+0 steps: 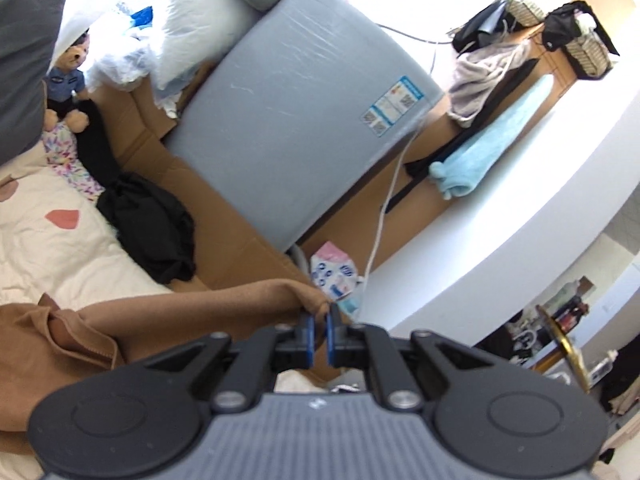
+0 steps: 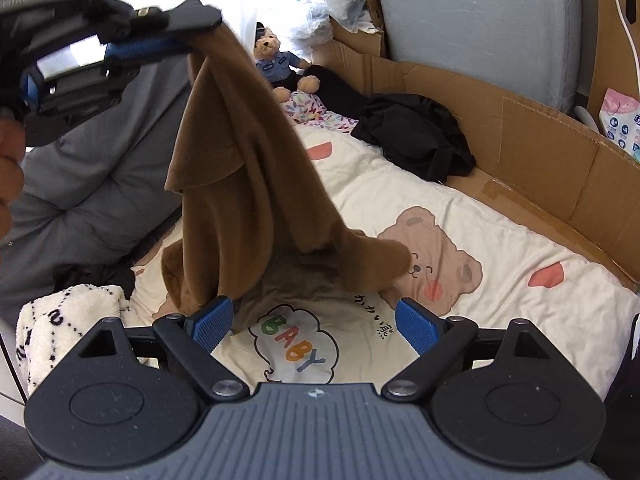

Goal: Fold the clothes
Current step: 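Grasp the hanging brown garment with the right tool while the left tool holds it up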

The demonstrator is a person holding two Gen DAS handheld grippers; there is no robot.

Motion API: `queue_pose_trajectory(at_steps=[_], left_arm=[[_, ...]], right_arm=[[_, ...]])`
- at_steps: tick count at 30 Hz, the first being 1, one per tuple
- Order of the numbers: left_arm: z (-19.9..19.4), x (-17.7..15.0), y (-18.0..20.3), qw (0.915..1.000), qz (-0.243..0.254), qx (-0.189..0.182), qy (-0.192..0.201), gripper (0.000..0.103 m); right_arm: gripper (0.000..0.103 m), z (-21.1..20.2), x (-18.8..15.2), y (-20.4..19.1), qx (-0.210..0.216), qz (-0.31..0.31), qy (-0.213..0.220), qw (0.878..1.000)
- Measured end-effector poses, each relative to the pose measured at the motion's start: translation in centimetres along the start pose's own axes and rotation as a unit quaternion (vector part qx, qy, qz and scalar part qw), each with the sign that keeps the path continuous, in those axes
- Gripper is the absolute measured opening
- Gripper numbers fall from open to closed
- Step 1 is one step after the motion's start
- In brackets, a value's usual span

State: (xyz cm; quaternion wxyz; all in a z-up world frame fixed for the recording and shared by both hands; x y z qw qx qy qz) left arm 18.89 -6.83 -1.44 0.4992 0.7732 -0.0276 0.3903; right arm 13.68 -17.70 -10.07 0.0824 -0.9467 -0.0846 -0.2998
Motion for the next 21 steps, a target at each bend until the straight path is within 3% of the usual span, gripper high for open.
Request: queue_pose_trajectory(at_steps=[12, 15, 18, 19, 21], left_arm=[[1.6, 1.3, 6.4, 0.9951, -0.007, -0.095, 0.029, 0.005], [1.9, 1.7, 7.6, 0.9929, -0.008, -0.112, 0.039, 0.005], [2.1, 2.0, 8.3, 0.9917, -0.01, -0.121, 0.044, 0.005], [2.2, 2.1, 8.5, 0.9912, -0.011, -0.124, 0.046, 0.006], [2.2, 2.3, 8.6, 0.9911, -0.009, -0.123, 0.05, 0.006]], right_arm=[[0.088, -0.2, 0.6, -1.5, 0.02, 0.003, 0.015, 1.0], [0.071, -0.4, 0.7, -1.8, 0.029, -0.003, 0.016, 0.999], [0.039, -0.5, 0.8, -2.0, 0.029, -0.016, 0.017, 0.999], [0.024, -0.6, 0.9, -2.0, 0.027, -0.02, 0.018, 0.999], [0.01, -0.9, 1.1, -1.9, 0.023, -0.026, 0.024, 0.999]])
Point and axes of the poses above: each gripper's, at about its wrist camera, not at the fingertips, and z roughly the way its jaws point, y to its right, x to its top, the point moved 8 cm from there along z, roughly the way its jaws point, and after that the axes turned 12 degrees about -x, right-handed, at the moved point
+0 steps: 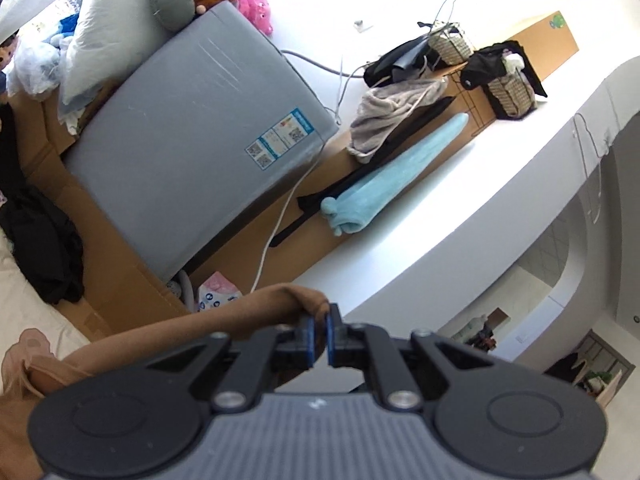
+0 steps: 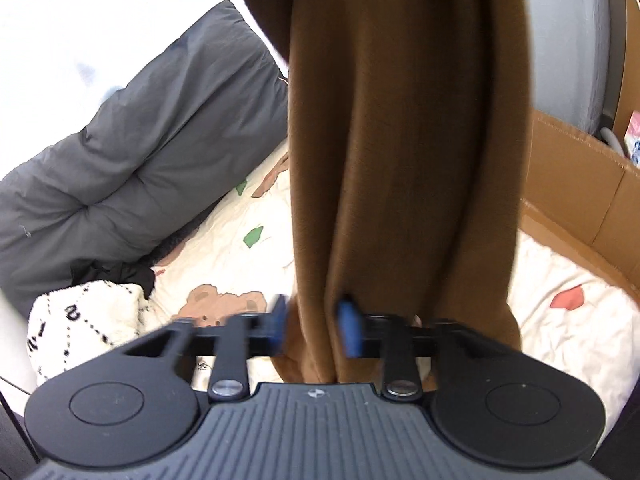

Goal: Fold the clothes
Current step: 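Grasp the hanging brown garment with the right tool while the left tool holds it up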

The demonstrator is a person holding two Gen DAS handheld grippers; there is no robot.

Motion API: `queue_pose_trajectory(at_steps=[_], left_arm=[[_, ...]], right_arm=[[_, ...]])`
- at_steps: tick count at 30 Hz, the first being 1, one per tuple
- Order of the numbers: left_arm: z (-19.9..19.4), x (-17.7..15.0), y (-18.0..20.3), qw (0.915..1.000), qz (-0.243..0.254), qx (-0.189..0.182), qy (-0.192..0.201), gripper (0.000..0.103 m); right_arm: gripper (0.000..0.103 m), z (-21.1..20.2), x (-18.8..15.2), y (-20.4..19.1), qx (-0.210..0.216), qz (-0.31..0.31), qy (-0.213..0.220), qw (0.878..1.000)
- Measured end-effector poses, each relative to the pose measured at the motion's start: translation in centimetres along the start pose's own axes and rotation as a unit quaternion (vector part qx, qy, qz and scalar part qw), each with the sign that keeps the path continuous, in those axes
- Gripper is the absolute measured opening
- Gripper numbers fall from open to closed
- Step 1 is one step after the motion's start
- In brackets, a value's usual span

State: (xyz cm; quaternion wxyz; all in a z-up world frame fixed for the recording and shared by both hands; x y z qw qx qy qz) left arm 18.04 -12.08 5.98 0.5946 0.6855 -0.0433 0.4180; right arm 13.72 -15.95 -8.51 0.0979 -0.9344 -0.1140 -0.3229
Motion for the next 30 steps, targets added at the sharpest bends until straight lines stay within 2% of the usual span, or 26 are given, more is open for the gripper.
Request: queue_pose_trajectory(at_steps=[1, 2, 7, 10, 14, 24, 27, 29, 30], left_arm=[[-0.1, 0.2, -0.1, 1.0, 0.0, 0.002, 0.004, 0.006], [-0.2, 0.4, -0.2, 1.0, -0.001, 0.004, 0.007, 0.006], [-1.3, 1.9, -1.4, 0.9992, -0.01, 0.021, 0.033, 0.006], [-1.9, 2.6, -1.6, 0.9987, -0.009, 0.023, 0.044, 0.006], [-2.0, 3.1, -1.2, 0.9985, -0.005, 0.021, 0.05, 0.006], [-1.6, 3.8, 0.2, 0.998, 0.0, 0.004, 0.063, 0.006], [-1.7, 4.1, 0.4, 0.9976, 0.0, 0.0, 0.069, 0.006], [-1.7, 4.2, 0.5, 0.9974, -0.001, -0.002, 0.072, 0.006], [-1.7, 4.3, 0.6, 0.9973, -0.001, -0.004, 0.074, 0.006]], right_arm=[[0.004, -0.4, 0.3, 0.2, -0.003, -0.002, 0.009, 1.0], [0.003, -0.7, 0.6, 0.5, -0.004, -0.002, 0.015, 1.0], [0.0, -3.4, 2.9, 2.4, -0.004, 0.02, 0.069, 0.997], [0.0, -4.4, 3.6, 3.9, -0.01, 0.034, 0.082, 0.996], [0.0, -4.4, 3.5, 4.9, -0.014, 0.043, 0.081, 0.996], [0.003, -4.3, 3.8, 3.1, 0.0, 0.034, 0.083, 0.996], [0.016, -4.3, 3.7, 2.6, 0.011, 0.029, 0.078, 0.996], [0.044, -4.3, 3.5, 2.4, 0.017, 0.031, 0.077, 0.996], [0.047, -4.4, 3.4, 2.3, 0.02, 0.031, 0.079, 0.996]])
Point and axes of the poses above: each gripper's, at about its wrist camera, not at the fingertips, and z roughly the way its jaws point, y to its right, x to its top, the point moved 8 cm from there along z, roughly the way its jaws point, and after that the axes turned 12 degrees about -x, right-handed, at the moved point
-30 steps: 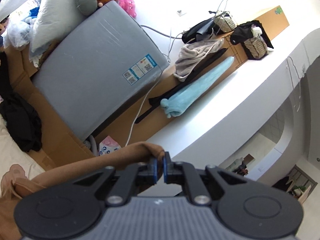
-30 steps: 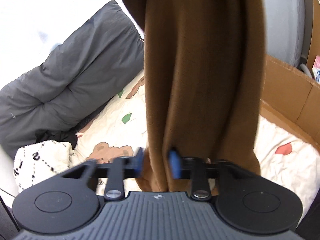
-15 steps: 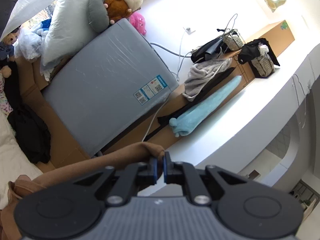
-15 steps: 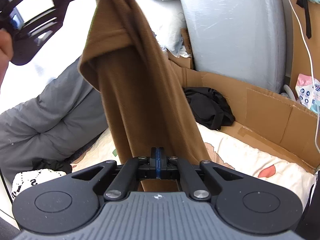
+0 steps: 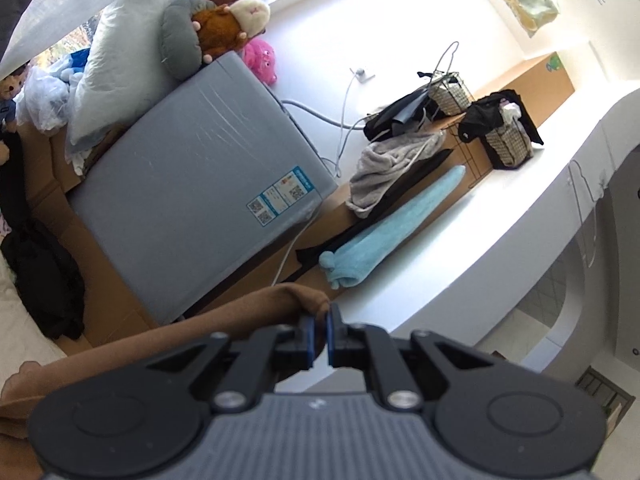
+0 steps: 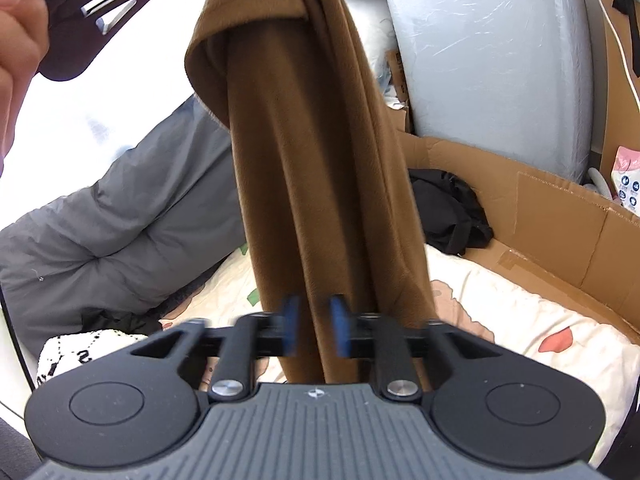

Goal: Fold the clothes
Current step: 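Grasp the hanging brown garment with the right tool while the left tool holds it up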

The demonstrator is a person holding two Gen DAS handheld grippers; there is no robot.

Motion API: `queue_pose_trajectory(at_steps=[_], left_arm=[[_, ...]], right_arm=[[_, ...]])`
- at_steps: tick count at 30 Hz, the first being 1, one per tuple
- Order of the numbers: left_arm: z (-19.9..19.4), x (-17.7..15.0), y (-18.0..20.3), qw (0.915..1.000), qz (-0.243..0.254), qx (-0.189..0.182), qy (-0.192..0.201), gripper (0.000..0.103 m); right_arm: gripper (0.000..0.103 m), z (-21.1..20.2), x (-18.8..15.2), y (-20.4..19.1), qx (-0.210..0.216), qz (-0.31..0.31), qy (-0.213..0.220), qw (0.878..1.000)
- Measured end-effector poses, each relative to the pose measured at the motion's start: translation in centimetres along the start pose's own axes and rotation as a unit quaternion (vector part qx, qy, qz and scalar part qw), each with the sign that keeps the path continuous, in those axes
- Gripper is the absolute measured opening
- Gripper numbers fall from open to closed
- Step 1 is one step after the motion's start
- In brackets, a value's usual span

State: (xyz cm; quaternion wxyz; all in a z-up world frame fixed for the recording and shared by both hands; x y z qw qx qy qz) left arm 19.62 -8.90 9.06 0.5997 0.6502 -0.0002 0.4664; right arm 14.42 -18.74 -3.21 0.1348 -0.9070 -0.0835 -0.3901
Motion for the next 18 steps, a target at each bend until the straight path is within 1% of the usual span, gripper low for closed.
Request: queue_pose_trajectory(at_steps=[2, 3, 5, 7, 9, 11, 13, 14, 15, 16, 18], left_arm=[[0.1, 0.1, 0.2, 1.0, -0.007, -0.006, 0.004, 0.006], [0.2, 0.1, 0.4, 0.9999, -0.009, -0.009, 0.005, 0.006], [0.4, 0.0, 0.9, 0.9999, -0.004, -0.016, 0.005, 0.006], [0.7, -0.1, 1.6, 0.9996, -0.003, -0.027, 0.004, 0.006], [0.8, -0.2, 2.1, 0.9994, -0.003, -0.034, 0.005, 0.006], [0.9, -0.1, 2.5, 0.9991, -0.005, -0.04, 0.007, 0.006], [1.0, 0.0, 3.0, 0.9987, -0.007, -0.049, 0.011, 0.005], [1.0, 0.0, 3.1, 0.9986, -0.007, -0.051, 0.012, 0.006], [1.0, 0.2, 3.3, 0.9985, -0.005, -0.054, 0.014, 0.006], [0.8, 0.5, 3.4, 0.9983, 0.0, -0.055, 0.018, 0.006], [0.4, 1.0, 3.2, 0.9982, 0.003, -0.054, 0.027, 0.006]], right_arm=[[0.055, -0.1, -0.1, -0.2, 0.007, -0.002, 0.0, 1.0], [0.057, -0.1, -0.2, -0.4, 0.011, -0.005, -0.001, 1.0], [0.064, 0.0, -0.5, -0.7, 0.016, -0.011, -0.004, 1.0], [0.065, 0.2, -0.8, -1.0, 0.015, -0.017, -0.007, 1.0], [0.065, 0.6, -1.0, -1.1, 0.001, -0.023, -0.012, 1.0], [0.065, 1.4, -1.3, -0.8, -0.031, -0.026, -0.019, 0.999], [0.064, 2.2, -1.4, -0.1, -0.053, -0.016, -0.027, 0.998], [0.054, 2.5, -1.5, 0.2, -0.057, -0.013, -0.029, 0.998], [0.037, 2.7, -1.5, 0.4, -0.059, -0.013, -0.032, 0.998], [0.0, 2.8, -1.4, 0.6, -0.063, -0.024, -0.032, 0.997], [0.001, 2.4, -0.6, 1.1, -0.089, -0.041, -0.017, 0.995]])
Point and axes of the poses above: each gripper's, at about its wrist camera, not at the fingertips, and z roughly the way its jaws point, y to its right, x to its top, the point moved 8 cm from there along z, roughly the way its jaws point, and after that the axes turned 12 degrees about -x, right-handed, at the moved point
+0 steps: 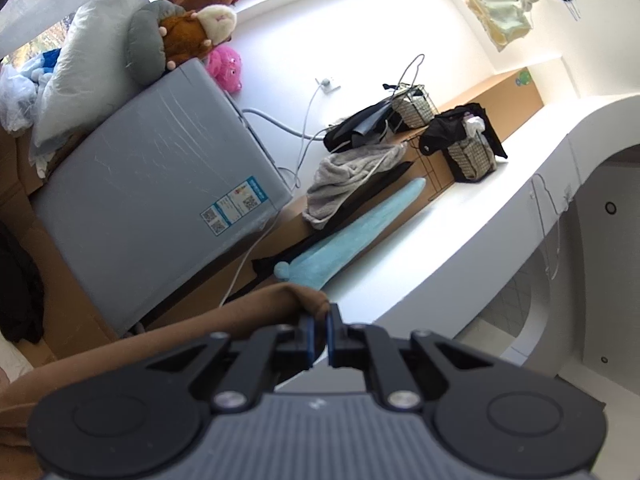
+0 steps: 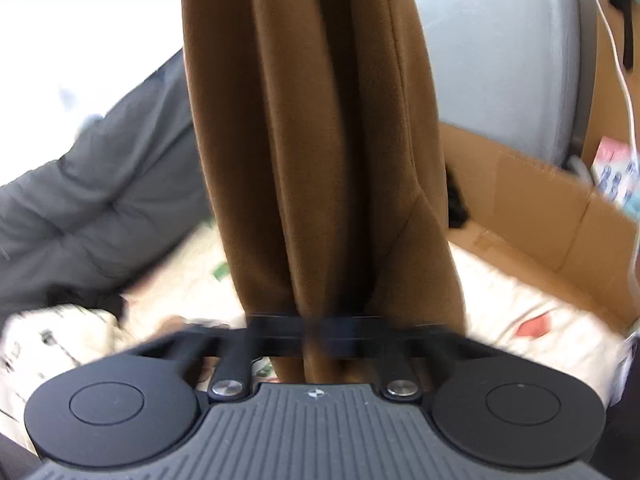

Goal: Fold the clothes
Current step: 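Grasp the hanging brown garment with the right tool while the left tool holds it up, then lower the garment onto the duvet and open both tools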

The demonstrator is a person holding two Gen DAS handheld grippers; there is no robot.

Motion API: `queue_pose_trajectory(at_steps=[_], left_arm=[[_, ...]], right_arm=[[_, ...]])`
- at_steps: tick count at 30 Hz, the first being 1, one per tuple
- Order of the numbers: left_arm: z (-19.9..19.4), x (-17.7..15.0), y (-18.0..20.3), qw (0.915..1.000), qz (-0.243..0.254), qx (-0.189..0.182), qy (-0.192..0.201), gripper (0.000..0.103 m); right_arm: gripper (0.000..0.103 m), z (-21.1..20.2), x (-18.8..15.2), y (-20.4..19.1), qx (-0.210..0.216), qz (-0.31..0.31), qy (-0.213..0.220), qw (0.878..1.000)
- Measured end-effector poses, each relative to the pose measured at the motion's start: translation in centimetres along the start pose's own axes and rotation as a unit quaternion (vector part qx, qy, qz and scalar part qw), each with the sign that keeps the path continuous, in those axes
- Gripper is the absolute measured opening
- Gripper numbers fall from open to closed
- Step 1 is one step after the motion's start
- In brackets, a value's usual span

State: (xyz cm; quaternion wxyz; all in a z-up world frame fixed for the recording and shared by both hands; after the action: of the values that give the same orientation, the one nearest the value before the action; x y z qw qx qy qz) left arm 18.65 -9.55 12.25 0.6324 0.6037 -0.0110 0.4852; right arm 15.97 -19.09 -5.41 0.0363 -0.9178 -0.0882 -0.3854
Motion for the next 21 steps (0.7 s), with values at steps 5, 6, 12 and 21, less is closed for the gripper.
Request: queue_pose_trajectory(at_steps=[5, 6, 12, 21], left_arm=[[-1.9, 2.2, -1.1, 0.9994, -0.002, 0.018, 0.028, 0.006], [-2.5, 2.7, -1.4, 0.9991, 0.005, 0.027, 0.033, 0.006], [-5.1, 3.7, -3.8, 0.9964, 0.021, 0.075, 0.035, 0.006], [-7.8, 2.9, -8.9, 0.9877, 0.023, 0.155, 0.004, 0.006]], right_arm=[[0.001, -1.3, 1.8, 3.1, -0.019, 0.035, 0.025, 0.999], [0.001, -1.5, 2.0, 3.7, -0.022, 0.041, 0.028, 0.999], [0.001, -3.0, 3.0, 8.3, -0.049, 0.093, 0.053, 0.993], [0.001, -4.0, 3.5, 10.9, -0.065, 0.126, 0.068, 0.988]])
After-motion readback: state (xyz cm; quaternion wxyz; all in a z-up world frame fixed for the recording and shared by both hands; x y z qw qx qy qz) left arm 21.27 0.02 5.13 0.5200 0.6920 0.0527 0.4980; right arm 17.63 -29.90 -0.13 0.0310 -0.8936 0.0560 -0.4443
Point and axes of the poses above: each gripper's, at about its wrist camera, not at the fingertips, and z roughly the way its jaws point, y to its right, x to its top, the point moved 8 cm from there along z, roughly the way its jaws point, and after that the axes turned 12 degrees about -x, right-handed, at the moved point
